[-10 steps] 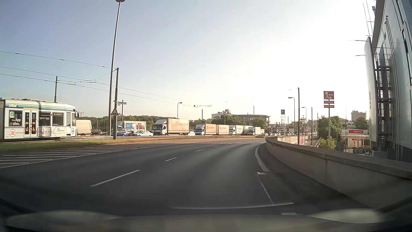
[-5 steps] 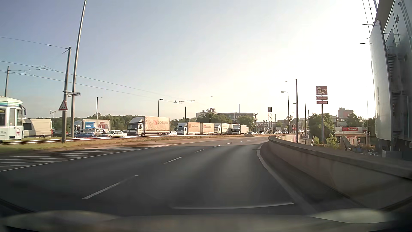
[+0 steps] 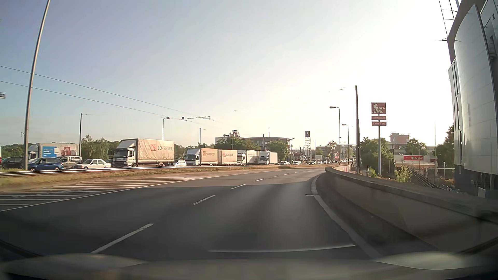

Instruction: Follow the waypoints while adhering to traffic rules and regulations

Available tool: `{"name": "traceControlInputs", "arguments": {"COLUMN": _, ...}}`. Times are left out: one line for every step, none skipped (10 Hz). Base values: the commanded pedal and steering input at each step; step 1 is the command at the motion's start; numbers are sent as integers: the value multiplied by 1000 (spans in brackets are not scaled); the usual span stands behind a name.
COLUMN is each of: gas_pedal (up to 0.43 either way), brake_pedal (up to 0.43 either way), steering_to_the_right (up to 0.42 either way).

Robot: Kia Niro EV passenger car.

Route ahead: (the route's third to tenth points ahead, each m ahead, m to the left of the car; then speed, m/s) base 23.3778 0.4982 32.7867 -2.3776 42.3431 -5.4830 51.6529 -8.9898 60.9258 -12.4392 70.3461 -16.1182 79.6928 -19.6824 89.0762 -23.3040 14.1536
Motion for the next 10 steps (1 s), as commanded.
{"name": "traceControlInputs", "arguments": {"gas_pedal": 138, "brake_pedal": 0, "steering_to_the_right": 48}}
{"name": "traceControlInputs", "arguments": {"gas_pedal": 138, "brake_pedal": 0, "steering_to_the_right": 46}}
{"name": "traceControlInputs", "arguments": {"gas_pedal": 138, "brake_pedal": 0, "steering_to_the_right": 45}}
{"name": "traceControlInputs", "arguments": {"gas_pedal": 138, "brake_pedal": 0, "steering_to_the_right": 45}}
{"name": "traceControlInputs", "arguments": {"gas_pedal": 138, "brake_pedal": 0, "steering_to_the_right": 45}}
{"name": "traceControlInputs", "arguments": {"gas_pedal": 138, "brake_pedal": 0, "steering_to_the_right": 46}}
{"name": "traceControlInputs", "arguments": {"gas_pedal": 138, "brake_pedal": 0, "steering_to_the_right": 49}}
{"name": "traceControlInputs", "arguments": {"gas_pedal": 138, "brake_pedal": 0, "steering_to_the_right": 55}}
{"name": "traceControlInputs", "arguments": {"gas_pedal": 130, "brake_pedal": 0, "steering_to_the_right": 55}}
{"name": "traceControlInputs", "arguments": {"gas_pedal": 130, "brake_pedal": 0, "steering_to_the_right": 54}}
